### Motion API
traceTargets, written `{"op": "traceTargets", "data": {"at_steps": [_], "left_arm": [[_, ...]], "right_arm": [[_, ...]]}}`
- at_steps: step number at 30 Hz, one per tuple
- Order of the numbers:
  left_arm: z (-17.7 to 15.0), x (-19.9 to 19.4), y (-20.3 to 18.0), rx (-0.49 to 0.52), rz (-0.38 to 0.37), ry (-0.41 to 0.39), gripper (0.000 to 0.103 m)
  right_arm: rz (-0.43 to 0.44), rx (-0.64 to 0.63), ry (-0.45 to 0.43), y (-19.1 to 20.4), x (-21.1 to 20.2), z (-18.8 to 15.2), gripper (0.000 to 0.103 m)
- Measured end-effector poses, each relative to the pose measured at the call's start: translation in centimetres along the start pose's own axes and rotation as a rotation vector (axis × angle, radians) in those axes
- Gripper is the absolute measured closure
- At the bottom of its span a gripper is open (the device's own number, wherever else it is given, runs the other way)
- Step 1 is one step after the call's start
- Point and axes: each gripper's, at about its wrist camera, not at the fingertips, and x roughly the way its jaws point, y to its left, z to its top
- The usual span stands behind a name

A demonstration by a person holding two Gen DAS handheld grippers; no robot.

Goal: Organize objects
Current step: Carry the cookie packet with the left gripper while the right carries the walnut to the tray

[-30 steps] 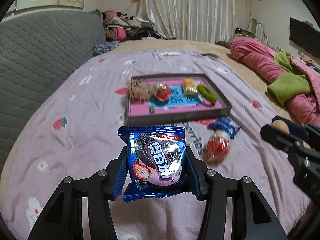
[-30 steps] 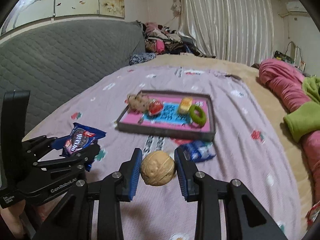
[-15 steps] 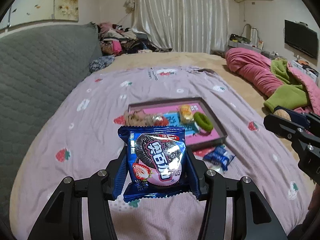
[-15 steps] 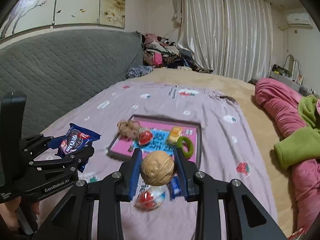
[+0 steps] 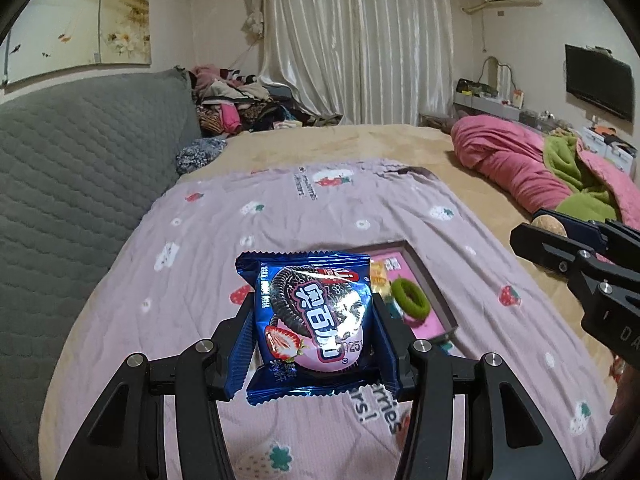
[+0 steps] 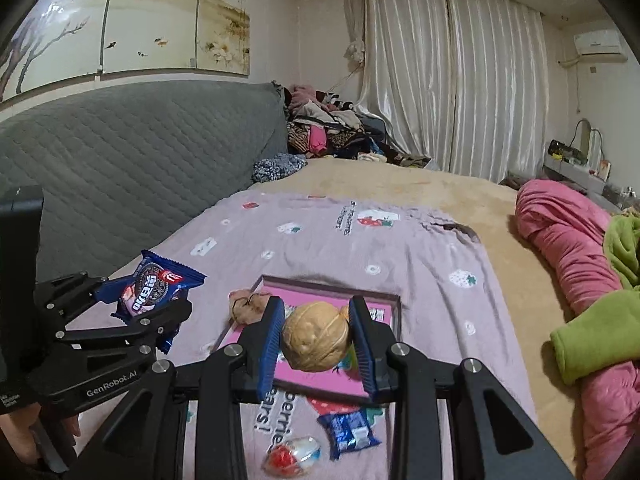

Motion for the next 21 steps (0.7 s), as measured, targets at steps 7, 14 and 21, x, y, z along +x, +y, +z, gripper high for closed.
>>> {"op": "traceTargets", "data": {"at_steps": [7,14,21], "left_arm": [[2.1,2.5,0.6,-0.011,0.005,-0.002,0.049],[3.5,5.1,1.5,-0.023,0.017,-0.009,0.049],[3.6,8.1,1.5,-0.035,0.018,-0.009,0.049]], "right_arm": [[0.019,-0.004,-0.012,-0.5,1.7,1.3,0.069],[0.032,-0.013,-0.022,-0.7,4.1,2.4,0.069],[0.032,-0.038,-0.026,-0.2,6.8,2.6,0.069]]}}
